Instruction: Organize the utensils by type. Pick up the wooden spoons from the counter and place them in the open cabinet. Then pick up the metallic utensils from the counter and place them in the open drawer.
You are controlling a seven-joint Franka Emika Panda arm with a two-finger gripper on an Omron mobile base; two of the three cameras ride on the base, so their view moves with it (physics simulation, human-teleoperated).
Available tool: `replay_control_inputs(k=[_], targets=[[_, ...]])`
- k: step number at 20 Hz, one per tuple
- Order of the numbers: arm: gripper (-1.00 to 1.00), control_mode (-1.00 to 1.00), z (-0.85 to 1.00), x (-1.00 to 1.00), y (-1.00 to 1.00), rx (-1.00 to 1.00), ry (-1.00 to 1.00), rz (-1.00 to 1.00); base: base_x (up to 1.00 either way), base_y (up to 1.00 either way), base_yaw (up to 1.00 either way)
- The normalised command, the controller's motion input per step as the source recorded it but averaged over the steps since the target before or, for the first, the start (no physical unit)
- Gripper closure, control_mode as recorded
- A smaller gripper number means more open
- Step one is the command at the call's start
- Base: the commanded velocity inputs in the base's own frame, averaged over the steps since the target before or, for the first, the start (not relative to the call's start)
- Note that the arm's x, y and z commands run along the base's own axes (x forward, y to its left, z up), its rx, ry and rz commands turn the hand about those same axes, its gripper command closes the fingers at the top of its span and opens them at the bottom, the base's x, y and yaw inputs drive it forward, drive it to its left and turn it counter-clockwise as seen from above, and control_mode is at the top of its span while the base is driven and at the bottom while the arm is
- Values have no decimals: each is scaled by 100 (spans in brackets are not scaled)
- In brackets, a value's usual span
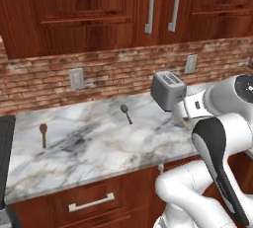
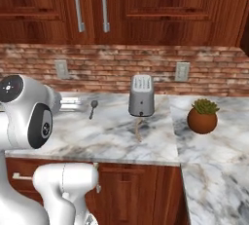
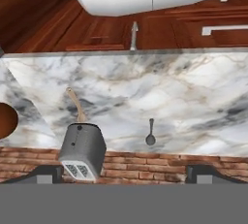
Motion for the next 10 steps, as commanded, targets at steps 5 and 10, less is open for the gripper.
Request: replay_control_inputs(k=[5,10], targets=[[-100,100,0,0,0,0,0,0,43,-48,-19],[-100,100,0,0,0,0,0,0,43,-42,-18]])
